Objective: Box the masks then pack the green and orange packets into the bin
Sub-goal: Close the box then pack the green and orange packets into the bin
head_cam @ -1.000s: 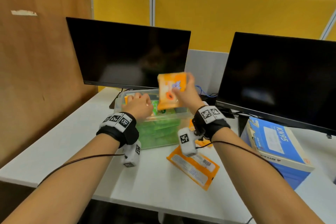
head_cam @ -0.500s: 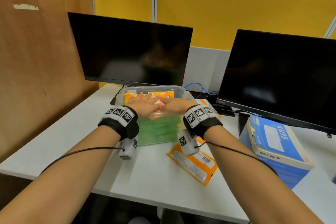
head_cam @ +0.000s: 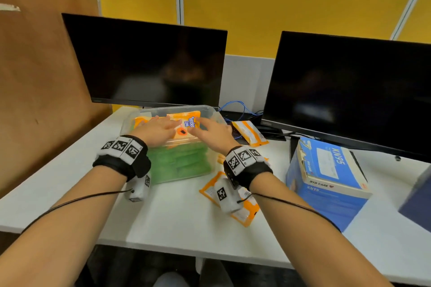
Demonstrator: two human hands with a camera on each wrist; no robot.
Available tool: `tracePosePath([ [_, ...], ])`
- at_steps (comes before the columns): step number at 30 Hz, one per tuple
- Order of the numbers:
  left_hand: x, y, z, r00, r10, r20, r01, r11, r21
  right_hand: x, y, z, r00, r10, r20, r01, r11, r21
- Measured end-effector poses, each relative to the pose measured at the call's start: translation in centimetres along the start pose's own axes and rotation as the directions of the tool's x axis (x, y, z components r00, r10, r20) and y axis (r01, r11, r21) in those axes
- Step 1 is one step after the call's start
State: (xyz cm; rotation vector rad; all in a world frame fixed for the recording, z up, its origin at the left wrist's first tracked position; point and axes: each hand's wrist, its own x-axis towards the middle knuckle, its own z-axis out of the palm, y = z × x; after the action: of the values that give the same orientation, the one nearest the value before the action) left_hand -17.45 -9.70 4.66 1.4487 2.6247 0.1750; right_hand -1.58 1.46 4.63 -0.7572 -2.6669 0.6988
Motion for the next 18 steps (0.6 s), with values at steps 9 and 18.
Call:
tracePosePath([
  [9,-3.7,13.0,3.8,0.857,0.45,-0.252,-0.472,0.881,-0.033,-0.3,9.4,-2.1,0.911,0.362,-0.196,-0.255,0.87,0.421],
  [18,-1.2,12.7,12.0,0.824,0.374,0.426,-0.381,0.922,-0.072,0.7,15.6,1.8,0.834,0.552,-0.027,-0.552,0.831,-0.065],
])
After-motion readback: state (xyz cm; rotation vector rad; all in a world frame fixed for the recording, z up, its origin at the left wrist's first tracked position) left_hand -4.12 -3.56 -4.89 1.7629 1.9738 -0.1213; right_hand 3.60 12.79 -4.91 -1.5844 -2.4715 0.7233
